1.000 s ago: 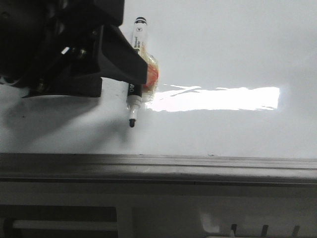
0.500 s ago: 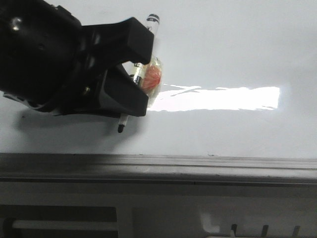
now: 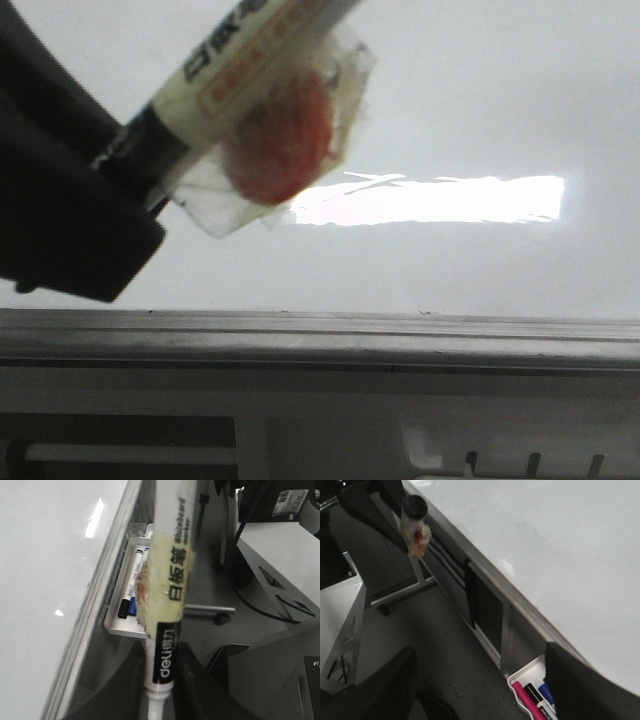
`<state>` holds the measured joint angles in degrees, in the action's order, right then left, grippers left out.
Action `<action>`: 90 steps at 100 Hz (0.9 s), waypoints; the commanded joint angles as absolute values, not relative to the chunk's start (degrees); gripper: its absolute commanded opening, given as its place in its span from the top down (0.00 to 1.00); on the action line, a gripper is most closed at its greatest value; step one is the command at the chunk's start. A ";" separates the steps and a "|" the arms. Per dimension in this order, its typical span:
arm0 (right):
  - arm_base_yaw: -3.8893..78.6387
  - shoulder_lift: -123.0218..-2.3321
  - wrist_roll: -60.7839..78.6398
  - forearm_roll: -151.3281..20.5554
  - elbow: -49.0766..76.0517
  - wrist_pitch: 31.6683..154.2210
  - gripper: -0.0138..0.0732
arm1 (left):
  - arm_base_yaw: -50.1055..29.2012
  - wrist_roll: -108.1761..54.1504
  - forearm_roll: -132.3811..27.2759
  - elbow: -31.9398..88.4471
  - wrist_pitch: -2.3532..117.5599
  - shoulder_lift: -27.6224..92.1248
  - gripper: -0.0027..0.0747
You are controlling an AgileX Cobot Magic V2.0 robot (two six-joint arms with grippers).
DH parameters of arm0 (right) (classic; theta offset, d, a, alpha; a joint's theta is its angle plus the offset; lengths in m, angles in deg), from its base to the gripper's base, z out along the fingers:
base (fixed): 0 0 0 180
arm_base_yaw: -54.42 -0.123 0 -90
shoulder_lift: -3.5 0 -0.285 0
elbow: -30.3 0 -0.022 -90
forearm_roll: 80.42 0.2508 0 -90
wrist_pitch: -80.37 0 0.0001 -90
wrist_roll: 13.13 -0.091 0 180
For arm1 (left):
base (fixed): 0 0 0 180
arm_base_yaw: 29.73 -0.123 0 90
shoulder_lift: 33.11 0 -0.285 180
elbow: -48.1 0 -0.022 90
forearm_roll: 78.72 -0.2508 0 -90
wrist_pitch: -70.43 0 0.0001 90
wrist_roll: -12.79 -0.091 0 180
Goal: Write number 6 on whiteboard
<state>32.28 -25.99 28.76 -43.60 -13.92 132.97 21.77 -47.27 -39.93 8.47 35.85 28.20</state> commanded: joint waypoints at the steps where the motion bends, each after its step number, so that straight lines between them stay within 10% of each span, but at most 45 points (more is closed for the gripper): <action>1: 29.93 -30.57 33.92 -37.79 -12.02 128.19 0.29 | 21.76 -48.63 -38.64 9.74 36.74 27.14 0.99; 90: 10.57 -51.31 41.78 -29.82 -12.02 111.97 0.29 | 21.76 -57.08 -35.37 3.02 45.57 30.15 0.99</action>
<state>11.97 -50.43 41.00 -32.17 -13.92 116.54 21.77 -57.03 -37.82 1.61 42.17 30.55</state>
